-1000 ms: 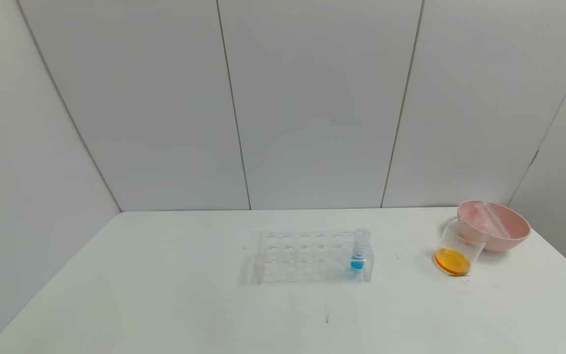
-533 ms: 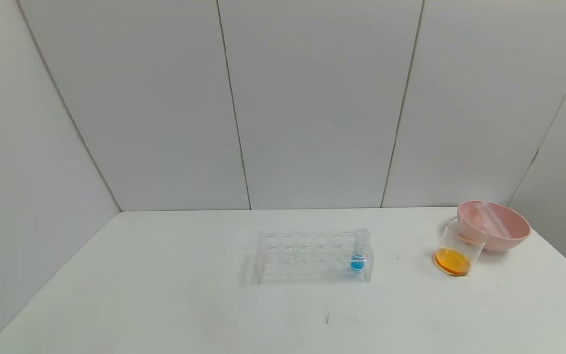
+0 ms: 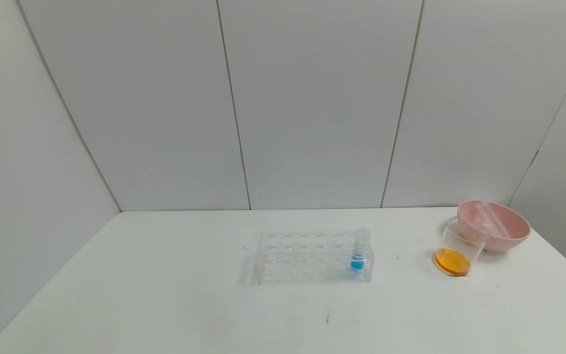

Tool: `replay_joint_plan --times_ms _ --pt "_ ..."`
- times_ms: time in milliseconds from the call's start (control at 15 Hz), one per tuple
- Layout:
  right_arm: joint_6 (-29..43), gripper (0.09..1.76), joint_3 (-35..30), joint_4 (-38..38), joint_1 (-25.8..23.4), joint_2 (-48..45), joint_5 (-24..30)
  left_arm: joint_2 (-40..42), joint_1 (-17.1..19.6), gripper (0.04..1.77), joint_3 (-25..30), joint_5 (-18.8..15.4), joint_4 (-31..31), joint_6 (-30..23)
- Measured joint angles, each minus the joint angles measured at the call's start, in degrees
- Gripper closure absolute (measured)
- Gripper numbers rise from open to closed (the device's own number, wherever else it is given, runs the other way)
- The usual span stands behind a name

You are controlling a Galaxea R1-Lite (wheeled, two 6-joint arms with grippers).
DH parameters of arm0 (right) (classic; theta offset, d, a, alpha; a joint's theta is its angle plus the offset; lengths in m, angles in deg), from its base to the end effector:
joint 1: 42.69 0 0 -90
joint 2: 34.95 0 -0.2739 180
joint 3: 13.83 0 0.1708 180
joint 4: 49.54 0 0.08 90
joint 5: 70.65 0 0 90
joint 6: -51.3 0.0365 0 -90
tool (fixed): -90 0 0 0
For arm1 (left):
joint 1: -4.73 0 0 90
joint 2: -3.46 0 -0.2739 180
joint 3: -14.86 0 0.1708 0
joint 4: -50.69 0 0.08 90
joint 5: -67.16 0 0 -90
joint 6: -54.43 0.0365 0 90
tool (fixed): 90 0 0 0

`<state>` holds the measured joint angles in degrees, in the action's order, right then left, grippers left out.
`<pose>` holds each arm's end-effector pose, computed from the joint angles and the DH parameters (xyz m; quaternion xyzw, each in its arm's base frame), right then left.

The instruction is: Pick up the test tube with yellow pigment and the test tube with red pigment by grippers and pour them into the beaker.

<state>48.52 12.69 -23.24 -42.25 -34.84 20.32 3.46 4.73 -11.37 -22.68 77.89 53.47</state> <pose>-0.0044 0.0006 0.0767 -0.0243 -0.0013 0.0123 0.9996 -0.0042 0.0001 0.0735 -0.0084 0.0085 0.0015 0.9999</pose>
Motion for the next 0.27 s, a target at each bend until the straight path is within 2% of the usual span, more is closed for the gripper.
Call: replay_joint_plan --times_ms 267 --pt "-0.23 0.14 -0.20 0.26 -0.09 0.00 -0.38 0.00 0.00 0.09 0.00 0.00 0.00 0.00"
